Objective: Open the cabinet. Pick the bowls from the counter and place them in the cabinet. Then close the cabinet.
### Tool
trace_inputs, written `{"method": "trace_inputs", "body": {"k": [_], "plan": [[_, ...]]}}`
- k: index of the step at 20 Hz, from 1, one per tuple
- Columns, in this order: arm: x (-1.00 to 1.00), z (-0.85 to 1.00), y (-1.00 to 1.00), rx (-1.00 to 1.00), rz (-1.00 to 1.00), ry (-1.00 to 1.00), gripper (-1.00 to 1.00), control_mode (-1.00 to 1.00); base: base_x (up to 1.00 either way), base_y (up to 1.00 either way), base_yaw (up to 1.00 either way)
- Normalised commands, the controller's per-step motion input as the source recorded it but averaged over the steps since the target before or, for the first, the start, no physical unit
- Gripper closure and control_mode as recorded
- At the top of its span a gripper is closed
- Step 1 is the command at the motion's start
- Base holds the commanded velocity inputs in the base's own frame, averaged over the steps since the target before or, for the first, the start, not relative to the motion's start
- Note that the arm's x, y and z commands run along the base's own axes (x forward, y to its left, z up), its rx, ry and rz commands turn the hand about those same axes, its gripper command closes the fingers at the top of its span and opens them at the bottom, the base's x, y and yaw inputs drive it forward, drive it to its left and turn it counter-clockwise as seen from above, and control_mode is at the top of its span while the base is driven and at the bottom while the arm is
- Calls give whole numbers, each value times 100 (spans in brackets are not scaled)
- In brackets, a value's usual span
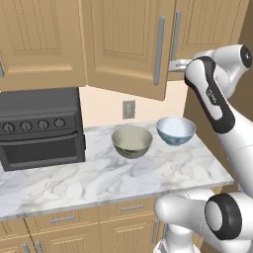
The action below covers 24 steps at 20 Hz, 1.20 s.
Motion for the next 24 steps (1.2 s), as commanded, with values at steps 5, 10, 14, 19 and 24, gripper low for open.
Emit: {"method": "trace_inputs", "body": {"k": [5,10,14,19,24], "plan": [[-28,2,100,0,1,-13,-100,-100,0,0,0],[-62,3,100,0,6,-5,-100,-100,0,0,0],[-31,0,100,0,7,0,-100,-100,0,0,0],[-11,-1,100,0,5,0,-100,-100,0,0,0],[-9,-8,87,2,1,-1,-100,-100,0,0,0]]}}
